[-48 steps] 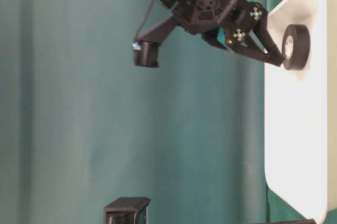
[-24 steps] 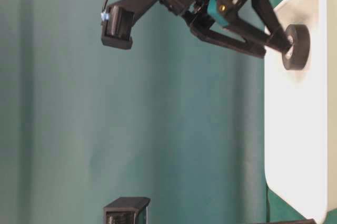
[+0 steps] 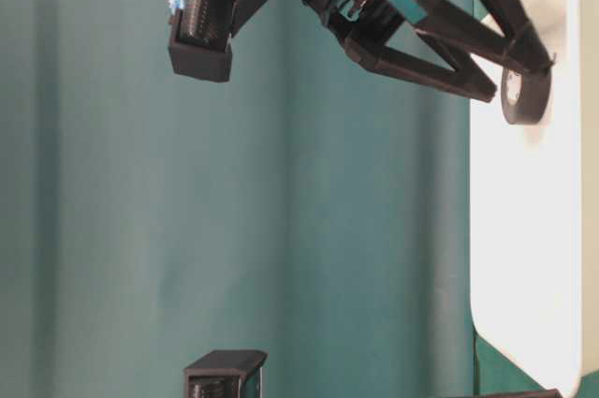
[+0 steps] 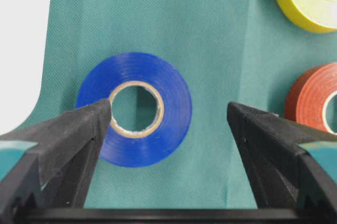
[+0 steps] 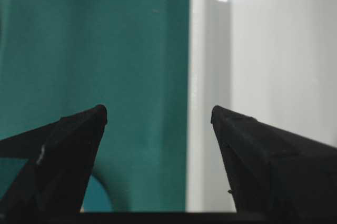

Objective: Put the tape alternately from left to right into the white case.
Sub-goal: 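Release the black roll in the case and withdraw the right gripper, then lower the left gripper onto the blue tape roll and grasp it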

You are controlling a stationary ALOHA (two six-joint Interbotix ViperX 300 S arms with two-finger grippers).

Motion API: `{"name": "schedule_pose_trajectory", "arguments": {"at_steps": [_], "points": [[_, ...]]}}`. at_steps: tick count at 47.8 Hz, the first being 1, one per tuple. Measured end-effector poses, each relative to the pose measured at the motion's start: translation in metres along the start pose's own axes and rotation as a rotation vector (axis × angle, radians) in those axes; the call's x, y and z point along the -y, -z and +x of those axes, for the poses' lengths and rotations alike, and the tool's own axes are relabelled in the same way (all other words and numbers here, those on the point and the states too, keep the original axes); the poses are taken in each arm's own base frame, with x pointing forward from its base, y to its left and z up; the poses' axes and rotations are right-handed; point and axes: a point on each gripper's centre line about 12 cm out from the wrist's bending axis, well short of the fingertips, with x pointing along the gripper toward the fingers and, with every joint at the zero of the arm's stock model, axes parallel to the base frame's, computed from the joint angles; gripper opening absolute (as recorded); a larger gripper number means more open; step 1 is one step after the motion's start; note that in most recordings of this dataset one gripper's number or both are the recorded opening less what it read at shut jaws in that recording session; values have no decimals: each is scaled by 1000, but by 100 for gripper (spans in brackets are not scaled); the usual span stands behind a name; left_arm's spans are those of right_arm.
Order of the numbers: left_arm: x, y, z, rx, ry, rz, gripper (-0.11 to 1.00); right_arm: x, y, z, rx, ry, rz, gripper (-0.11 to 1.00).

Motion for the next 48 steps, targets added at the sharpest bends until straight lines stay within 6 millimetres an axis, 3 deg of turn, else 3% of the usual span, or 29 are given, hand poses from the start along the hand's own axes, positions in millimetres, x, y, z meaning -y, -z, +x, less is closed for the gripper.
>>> {"name": "schedule_pose_trajectory", "arguments": {"at_steps": [20, 48], "points": [[0, 0, 0, 0, 0, 1, 69, -26, 1, -1, -4, -53, 30, 85], [-1, 3, 9, -29, -6, -2, 69, -30, 12, -1, -34, -60, 48, 85]]}}
